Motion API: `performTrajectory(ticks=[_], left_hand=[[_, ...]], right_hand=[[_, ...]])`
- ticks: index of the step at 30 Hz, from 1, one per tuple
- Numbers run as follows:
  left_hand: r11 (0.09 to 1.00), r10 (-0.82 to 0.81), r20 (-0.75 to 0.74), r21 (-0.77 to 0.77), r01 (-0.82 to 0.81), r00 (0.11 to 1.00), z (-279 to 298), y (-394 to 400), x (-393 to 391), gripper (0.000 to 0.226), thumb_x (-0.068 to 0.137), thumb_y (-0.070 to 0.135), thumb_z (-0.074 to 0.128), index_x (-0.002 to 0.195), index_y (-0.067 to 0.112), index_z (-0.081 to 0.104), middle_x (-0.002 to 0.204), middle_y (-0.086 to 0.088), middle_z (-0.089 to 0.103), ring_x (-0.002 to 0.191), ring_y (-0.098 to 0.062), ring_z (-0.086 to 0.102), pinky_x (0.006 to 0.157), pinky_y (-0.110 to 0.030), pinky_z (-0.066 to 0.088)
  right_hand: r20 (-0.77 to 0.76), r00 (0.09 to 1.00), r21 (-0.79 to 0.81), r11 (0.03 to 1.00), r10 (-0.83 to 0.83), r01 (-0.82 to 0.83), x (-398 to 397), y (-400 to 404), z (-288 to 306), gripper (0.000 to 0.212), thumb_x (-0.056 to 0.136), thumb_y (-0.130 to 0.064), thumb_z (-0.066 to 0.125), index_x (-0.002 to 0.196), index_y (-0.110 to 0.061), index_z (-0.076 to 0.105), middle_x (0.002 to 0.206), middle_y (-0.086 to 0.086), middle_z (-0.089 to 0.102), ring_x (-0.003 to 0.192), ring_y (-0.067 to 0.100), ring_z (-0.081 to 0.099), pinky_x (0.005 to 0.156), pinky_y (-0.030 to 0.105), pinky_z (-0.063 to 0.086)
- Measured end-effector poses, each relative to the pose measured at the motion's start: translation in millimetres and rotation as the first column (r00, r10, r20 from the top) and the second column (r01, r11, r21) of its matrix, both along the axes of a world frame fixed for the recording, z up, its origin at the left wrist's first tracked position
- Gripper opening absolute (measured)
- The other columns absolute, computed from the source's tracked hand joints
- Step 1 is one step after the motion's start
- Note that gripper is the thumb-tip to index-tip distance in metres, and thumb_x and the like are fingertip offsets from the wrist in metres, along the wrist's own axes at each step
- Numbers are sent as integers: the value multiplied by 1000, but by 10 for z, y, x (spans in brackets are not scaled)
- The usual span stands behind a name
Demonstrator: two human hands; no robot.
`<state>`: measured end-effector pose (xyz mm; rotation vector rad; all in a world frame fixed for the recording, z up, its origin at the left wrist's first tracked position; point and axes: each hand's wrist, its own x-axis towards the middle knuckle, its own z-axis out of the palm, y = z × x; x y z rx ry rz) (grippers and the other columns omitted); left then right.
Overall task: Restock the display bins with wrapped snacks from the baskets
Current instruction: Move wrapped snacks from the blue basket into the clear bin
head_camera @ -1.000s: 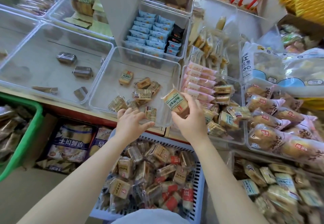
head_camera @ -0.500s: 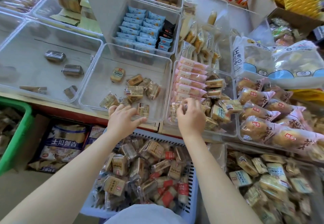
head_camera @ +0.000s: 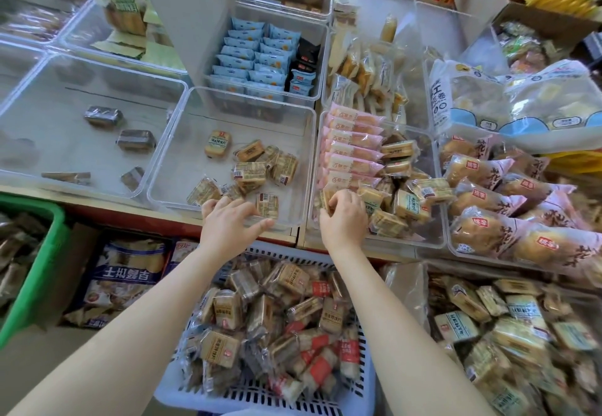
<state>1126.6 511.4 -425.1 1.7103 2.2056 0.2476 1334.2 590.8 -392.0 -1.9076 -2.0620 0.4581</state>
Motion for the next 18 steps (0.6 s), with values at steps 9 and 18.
performTrajectory(ticks=[9, 18], left_hand=[[999, -13, 18, -42, 14, 1000, 48, -4, 4, 54, 84, 82, 22, 91, 37, 51, 102, 12, 61, 109, -18, 48, 106, -42, 20], [999, 0, 72, -33, 2, 997, 55, -10, 15, 54, 91, 74, 38, 104, 29, 63, 111, 8, 62, 120, -20, 44, 109, -43, 24]], right_hand=[[-720, -146, -655, 734, -678, -178, 344, -102, 721, 29, 100, -14, 49, 128, -7, 57, 106, 18, 72, 82, 29, 73, 69, 37, 59], [-711, -17, -597, 617, -703, -513, -264, 76, 661, 61, 92, -47, 60, 133, -2, 56, 104, 16, 63, 81, 23, 59, 66, 30, 47]])
